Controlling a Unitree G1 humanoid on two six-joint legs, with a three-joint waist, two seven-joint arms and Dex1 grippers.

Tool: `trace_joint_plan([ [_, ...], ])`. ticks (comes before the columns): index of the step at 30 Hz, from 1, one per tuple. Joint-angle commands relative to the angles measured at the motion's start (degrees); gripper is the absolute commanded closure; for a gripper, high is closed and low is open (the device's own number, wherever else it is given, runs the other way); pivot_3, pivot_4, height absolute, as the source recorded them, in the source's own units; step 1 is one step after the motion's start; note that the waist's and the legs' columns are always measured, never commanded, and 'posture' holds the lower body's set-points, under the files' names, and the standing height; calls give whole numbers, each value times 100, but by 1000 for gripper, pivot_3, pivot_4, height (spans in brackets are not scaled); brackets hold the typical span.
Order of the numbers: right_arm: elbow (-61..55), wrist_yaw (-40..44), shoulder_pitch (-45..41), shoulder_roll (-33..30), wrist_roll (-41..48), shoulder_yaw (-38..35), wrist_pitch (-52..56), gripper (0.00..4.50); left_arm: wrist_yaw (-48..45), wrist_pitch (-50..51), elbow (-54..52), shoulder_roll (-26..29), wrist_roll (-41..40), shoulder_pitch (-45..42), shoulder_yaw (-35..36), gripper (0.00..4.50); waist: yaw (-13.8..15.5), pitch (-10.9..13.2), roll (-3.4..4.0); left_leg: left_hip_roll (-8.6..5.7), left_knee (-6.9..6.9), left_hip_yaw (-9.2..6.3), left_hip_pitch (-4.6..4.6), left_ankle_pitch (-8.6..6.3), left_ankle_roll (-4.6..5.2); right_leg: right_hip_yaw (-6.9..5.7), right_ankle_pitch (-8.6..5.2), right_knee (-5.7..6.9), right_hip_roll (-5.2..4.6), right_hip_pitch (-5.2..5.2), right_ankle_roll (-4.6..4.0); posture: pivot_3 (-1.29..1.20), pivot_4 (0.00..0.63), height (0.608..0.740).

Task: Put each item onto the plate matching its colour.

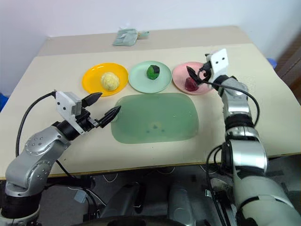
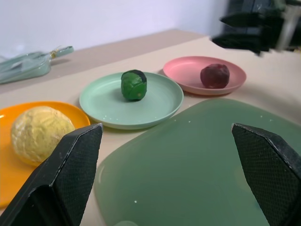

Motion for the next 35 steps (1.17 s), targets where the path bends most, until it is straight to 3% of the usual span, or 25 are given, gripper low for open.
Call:
trace_joint_plan([
  [1,-2137,251,934,-256,596,-146,1096,24,-321,-394,162,5,9,51,202,0,-4,0,2,0,-1,0,0,-3,5,0,0,0,-1,-1,0,0,150,740],
  [7,-4337,221,2576,-679,1345,-666,2555,24,-695,-585,189,79,-82,453,391,0,-6,-1,7,3,-1,2,2,-15,26,6,0,2,-5,-4,-1,0,150,740],
  [14,-5378,423,4238,-1053,1850,-1535,3023,24,-1219,-529,-210,375,-467,1148,726,0,125,-3,4,4,7,2,2,-20,32,5,-1,-2,-9,5,-2,0,150,740],
  [35,-5252,346,4714,-1119,1830,-1950,2740,24,-1437,-290,-335,689,-730,1320,860,0,132,-3,4,8,8,2,8,-19,33,0,-8,-5,-10,17,-16,0,150,740],
])
